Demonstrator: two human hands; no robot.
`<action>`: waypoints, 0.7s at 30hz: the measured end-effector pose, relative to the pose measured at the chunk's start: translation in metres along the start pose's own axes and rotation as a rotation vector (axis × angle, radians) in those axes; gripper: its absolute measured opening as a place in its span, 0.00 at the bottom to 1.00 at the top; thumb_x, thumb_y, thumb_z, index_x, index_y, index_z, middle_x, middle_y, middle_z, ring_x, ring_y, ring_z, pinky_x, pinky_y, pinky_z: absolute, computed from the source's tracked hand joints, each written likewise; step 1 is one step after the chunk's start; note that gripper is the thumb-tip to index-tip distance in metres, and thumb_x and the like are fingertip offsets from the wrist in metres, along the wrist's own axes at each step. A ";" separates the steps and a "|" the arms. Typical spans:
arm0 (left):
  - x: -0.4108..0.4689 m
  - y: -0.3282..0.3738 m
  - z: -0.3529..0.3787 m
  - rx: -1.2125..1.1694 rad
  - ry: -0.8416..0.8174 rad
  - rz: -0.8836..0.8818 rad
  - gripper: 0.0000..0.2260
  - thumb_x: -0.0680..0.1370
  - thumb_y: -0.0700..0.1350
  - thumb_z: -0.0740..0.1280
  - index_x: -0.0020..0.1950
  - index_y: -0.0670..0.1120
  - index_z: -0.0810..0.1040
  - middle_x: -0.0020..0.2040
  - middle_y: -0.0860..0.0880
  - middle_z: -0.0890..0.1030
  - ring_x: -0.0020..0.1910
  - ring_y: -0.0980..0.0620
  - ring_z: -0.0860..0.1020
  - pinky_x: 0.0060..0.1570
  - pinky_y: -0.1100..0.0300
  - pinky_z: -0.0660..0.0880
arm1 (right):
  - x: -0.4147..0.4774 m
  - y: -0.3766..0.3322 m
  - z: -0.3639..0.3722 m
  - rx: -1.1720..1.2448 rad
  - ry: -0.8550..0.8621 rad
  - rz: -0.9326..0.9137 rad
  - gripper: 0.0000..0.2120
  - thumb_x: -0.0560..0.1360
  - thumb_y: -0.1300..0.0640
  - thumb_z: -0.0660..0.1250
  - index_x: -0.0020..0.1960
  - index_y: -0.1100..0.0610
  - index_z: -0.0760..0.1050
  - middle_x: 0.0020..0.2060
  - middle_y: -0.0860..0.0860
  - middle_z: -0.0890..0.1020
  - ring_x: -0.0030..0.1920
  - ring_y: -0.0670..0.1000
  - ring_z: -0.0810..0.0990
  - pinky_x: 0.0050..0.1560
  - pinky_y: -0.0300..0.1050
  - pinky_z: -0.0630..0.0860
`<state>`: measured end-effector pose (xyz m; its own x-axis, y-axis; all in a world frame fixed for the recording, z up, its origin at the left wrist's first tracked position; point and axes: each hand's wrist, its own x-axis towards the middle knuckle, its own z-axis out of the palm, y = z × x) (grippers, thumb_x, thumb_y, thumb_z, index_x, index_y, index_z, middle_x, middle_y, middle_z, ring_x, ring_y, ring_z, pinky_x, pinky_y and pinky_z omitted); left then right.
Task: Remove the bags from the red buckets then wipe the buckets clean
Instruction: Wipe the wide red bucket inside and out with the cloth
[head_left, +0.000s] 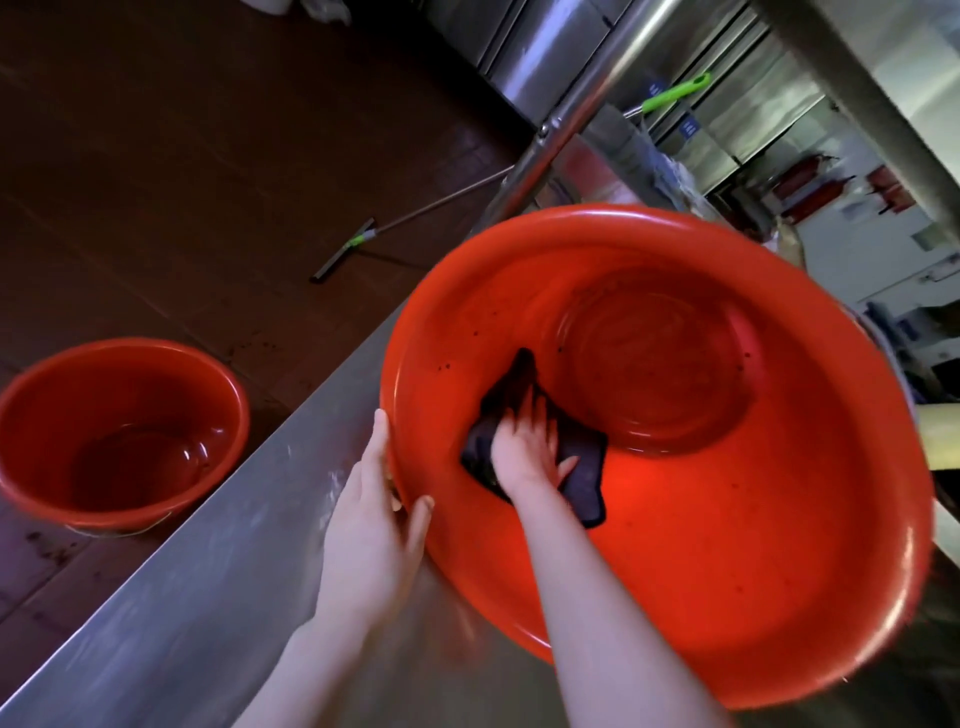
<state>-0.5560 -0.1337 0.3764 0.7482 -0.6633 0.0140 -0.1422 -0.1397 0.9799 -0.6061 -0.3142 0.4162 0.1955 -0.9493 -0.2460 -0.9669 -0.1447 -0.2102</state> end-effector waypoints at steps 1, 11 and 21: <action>0.001 0.000 -0.002 0.004 0.005 0.003 0.41 0.75 0.43 0.70 0.78 0.59 0.47 0.64 0.50 0.76 0.46 0.54 0.77 0.50 0.52 0.76 | -0.017 -0.001 0.005 -0.032 -0.016 -0.073 0.27 0.83 0.47 0.48 0.79 0.44 0.43 0.79 0.43 0.45 0.78 0.48 0.45 0.73 0.69 0.41; 0.013 0.017 -0.009 -0.061 0.123 0.001 0.36 0.80 0.46 0.64 0.76 0.69 0.45 0.71 0.59 0.68 0.65 0.49 0.74 0.60 0.53 0.72 | -0.104 0.046 0.019 -0.326 -0.008 -0.282 0.26 0.82 0.40 0.45 0.78 0.39 0.43 0.77 0.39 0.41 0.78 0.45 0.43 0.75 0.63 0.42; 0.008 0.002 -0.002 0.022 0.102 0.012 0.39 0.78 0.50 0.66 0.76 0.68 0.40 0.56 0.50 0.81 0.48 0.45 0.81 0.47 0.51 0.76 | 0.017 0.004 -0.009 0.005 -0.040 0.102 0.26 0.83 0.45 0.40 0.79 0.47 0.43 0.79 0.47 0.46 0.78 0.52 0.43 0.74 0.65 0.39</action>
<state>-0.5491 -0.1380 0.3790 0.8080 -0.5872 0.0472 -0.1652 -0.1490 0.9749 -0.6078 -0.3337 0.4201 0.1029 -0.9471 -0.3041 -0.9812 -0.0466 -0.1871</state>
